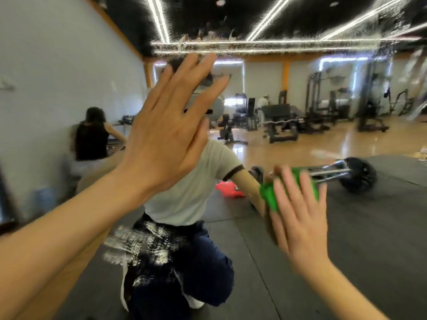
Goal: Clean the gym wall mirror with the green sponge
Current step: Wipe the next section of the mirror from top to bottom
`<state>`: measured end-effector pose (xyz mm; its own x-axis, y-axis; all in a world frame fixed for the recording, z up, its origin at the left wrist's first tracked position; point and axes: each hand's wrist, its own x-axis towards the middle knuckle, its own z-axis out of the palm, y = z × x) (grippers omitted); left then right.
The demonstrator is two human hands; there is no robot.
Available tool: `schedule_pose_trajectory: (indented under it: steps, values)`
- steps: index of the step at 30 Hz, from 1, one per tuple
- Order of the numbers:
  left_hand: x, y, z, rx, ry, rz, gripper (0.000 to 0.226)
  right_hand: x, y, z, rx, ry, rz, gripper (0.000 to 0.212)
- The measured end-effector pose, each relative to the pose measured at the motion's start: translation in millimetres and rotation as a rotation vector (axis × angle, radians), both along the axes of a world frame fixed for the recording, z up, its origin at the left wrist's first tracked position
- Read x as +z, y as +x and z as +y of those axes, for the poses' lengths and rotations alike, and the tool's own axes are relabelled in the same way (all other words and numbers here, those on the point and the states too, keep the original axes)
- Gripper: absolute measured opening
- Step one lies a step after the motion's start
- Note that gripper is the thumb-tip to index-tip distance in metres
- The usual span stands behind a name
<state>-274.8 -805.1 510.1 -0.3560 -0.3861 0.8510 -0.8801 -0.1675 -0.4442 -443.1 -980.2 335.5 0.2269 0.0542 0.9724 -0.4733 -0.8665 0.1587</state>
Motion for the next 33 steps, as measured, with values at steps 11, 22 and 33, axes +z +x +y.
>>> schedule_pose_trajectory:
  steps: [11,22,33]
  values:
    - [-55.7,42.0,38.0,0.185,0.022,-0.061,0.052,130.8,39.5,30.7,0.127,0.053,-0.250,0.050]
    - [-61.5,44.4,36.2,0.192,0.004,-0.068,0.050,-13.6,34.1,37.6,-0.019,-0.132,0.084,0.049]
    - [-60.4,43.8,38.6,0.204,0.015,-0.068,0.050,3.5,63.9,67.7,0.072,-0.027,0.002,0.055]
